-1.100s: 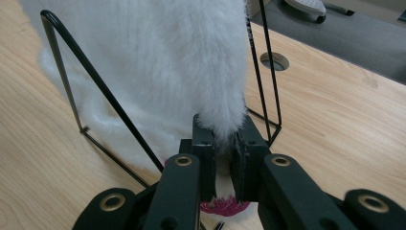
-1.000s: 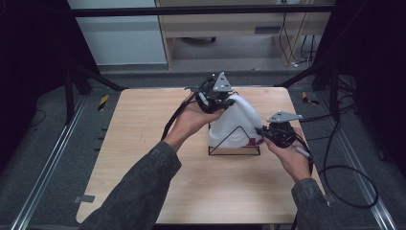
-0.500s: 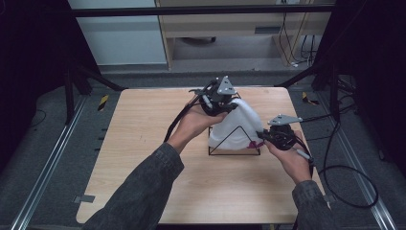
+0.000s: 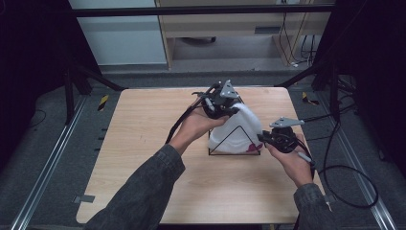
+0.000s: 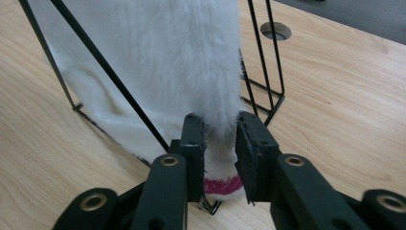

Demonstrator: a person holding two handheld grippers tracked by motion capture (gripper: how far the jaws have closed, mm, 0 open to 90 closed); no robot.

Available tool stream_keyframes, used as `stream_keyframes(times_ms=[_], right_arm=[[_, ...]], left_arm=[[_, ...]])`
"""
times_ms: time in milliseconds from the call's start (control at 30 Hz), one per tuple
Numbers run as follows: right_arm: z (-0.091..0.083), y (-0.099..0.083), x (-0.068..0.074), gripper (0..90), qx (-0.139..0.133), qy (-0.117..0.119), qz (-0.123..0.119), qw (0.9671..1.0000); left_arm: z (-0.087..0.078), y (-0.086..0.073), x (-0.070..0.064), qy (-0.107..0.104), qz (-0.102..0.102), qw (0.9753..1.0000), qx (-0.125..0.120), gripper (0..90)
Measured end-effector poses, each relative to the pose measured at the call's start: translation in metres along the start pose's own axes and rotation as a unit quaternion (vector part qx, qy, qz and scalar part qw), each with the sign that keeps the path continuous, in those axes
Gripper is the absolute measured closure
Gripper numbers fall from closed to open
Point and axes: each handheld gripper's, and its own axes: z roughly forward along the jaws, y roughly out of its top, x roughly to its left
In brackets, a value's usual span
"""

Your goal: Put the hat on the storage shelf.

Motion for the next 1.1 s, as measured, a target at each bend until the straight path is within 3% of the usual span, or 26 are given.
stream_keyframes(times_ms=[200, 433, 667, 767, 967, 1000, 1100], right_arm=[[-0.008, -0.002, 0.000, 71.2, -0.009, -0.005, 0.003, 0.9999], [-0.024, -0.012, 0.008, 66.0, -0.036, -0.014, 0.026, 0.9989], [-0.035, -0.022, 0.019, 61.4, -0.033, -0.015, 0.020, 0.9991], [-0.037, -0.023, 0.021, 57.5, -0.037, -0.015, 0.025, 0.9989], [-0.034, -0.025, 0.027, 47.7, -0.034, -0.018, 0.031, 0.9988], [-0.035, -0.027, 0.030, 42.6, -0.030, -0.022, 0.030, 0.9989], [-0.035, -0.029, 0.031, 38.5, -0.028, -0.030, 0.031, 0.9987]], left_arm=[[0.002, -0.001, -0.003, 0.004, -0.004, 1.0000, 0.004, 73.2], [-0.004, -0.001, -0.006, 0.015, -0.014, 0.9998, 0.001, 64.1], [-0.019, 0.002, -0.008, 0.022, -0.028, 0.9987, -0.036, 55.4], [-0.025, 0.001, -0.006, 0.027, -0.027, 0.9987, -0.035, 50.8], [-0.036, -0.001, -0.003, 0.023, -0.053, 0.9974, -0.042, 34.6], [-0.038, -0.002, -0.004, 0.021, -0.055, 0.9975, -0.039, 27.1], [-0.046, -0.006, -0.006, 0.022, -0.058, 0.9973, -0.040, 20.9]])
